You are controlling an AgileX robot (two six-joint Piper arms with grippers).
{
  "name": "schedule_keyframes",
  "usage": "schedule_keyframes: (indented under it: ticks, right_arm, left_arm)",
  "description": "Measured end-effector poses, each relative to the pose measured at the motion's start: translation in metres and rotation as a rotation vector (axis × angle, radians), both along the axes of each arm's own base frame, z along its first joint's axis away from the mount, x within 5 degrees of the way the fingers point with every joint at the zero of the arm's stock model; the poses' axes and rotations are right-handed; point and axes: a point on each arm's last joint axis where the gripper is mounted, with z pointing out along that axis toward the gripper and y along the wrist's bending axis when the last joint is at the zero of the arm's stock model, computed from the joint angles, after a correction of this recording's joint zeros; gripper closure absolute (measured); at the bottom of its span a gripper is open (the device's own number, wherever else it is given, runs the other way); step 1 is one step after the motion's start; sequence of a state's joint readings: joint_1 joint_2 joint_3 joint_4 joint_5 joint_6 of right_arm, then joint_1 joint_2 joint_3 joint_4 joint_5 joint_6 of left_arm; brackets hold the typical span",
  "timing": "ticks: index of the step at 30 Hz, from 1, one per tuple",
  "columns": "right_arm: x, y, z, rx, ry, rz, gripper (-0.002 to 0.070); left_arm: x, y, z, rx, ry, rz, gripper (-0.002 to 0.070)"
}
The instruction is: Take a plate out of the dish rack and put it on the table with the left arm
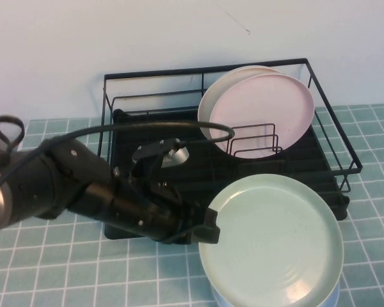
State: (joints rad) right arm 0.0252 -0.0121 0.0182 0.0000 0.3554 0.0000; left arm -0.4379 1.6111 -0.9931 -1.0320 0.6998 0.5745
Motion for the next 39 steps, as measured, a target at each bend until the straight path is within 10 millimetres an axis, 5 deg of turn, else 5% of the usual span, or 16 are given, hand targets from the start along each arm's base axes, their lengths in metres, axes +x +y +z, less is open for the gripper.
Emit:
schedule_keyframes:
  ticks: [9,17,22,31,35,39]
  right_arm:
    - [0.000,0.000,0.000,0.000,0.000,0.000,0.0678]
    - [0.000,0.000,0.000,0.000,0.000,0.000,0.0678]
    - [0.000,0.000,0.000,0.000,0.000,0.000,0.0678]
    - [0.000,0.000,0.000,0.000,0.000,0.000,0.0678]
    - [0.000,0.000,0.000,0.000,0.000,0.000,0.0678]
    - [0.000,0.000,0.000,0.000,0.000,0.000,0.0678]
  left_arm:
    - [0.010,-0.008,-0.030,-0.116,0.023,0.073,0.0610]
    - [0.008,-0.010,-0.032,-0.130,0.055,0.052,0.0372]
    - [0.008,0.002,-0.027,-0.164,0.099,0.029,0.0397]
    - [0.002,0.069,0.043,-0.179,-0.107,0.122,0.0543]
    - [-0.030,0.087,0.085,-0.105,-0.279,0.118,0.0646]
    - [-0.076,0.103,0.121,0.004,-0.436,0.142,0.0670]
